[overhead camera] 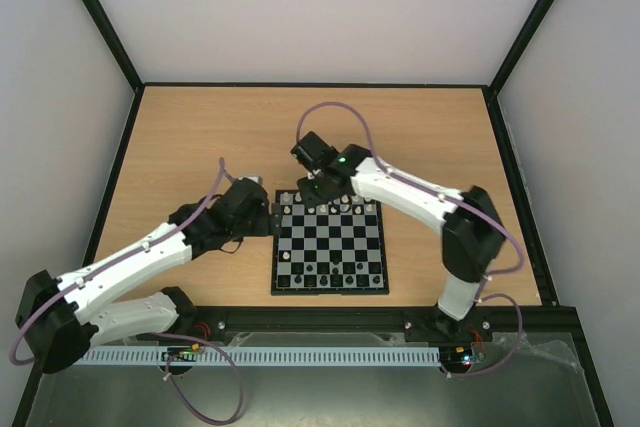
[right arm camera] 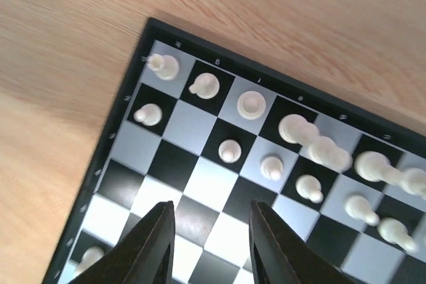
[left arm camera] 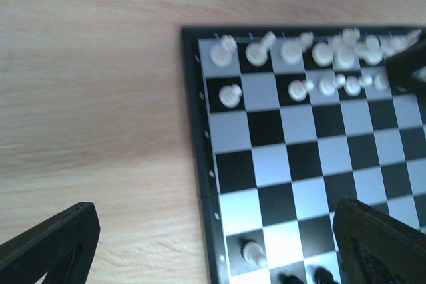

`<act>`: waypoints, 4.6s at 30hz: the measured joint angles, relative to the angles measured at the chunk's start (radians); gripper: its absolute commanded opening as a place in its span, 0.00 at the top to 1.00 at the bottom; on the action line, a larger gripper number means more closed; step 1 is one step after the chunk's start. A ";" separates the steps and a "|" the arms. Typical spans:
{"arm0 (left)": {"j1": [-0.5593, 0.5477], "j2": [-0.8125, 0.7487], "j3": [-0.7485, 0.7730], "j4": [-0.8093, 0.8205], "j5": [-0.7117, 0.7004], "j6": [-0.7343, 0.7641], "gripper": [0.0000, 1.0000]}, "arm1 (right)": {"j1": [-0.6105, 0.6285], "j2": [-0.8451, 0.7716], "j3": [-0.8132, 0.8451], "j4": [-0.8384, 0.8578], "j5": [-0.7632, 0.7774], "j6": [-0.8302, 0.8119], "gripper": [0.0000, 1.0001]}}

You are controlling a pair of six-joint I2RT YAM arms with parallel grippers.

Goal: Set up the chess pieces on the board
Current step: Place the chess piece on the chessboard, then move the chess piece to the chessboard.

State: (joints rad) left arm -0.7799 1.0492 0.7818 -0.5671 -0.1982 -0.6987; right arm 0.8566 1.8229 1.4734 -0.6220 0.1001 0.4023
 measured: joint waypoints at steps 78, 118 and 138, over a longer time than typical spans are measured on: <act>-0.108 0.659 0.399 -0.106 -0.021 0.111 0.98 | -0.039 -0.467 -0.211 -0.002 0.116 0.024 0.59; -0.044 0.807 0.481 -0.051 -0.011 0.219 0.93 | -0.044 -0.469 -0.222 -0.005 0.125 0.024 0.58; -0.044 0.769 0.481 -0.054 -0.015 0.212 0.79 | -0.044 -0.464 -0.222 -0.004 0.121 0.025 0.58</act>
State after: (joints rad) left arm -0.8238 1.8187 1.2629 -0.6212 -0.2131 -0.4866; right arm 0.8127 1.3586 1.2514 -0.6262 0.2214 0.4271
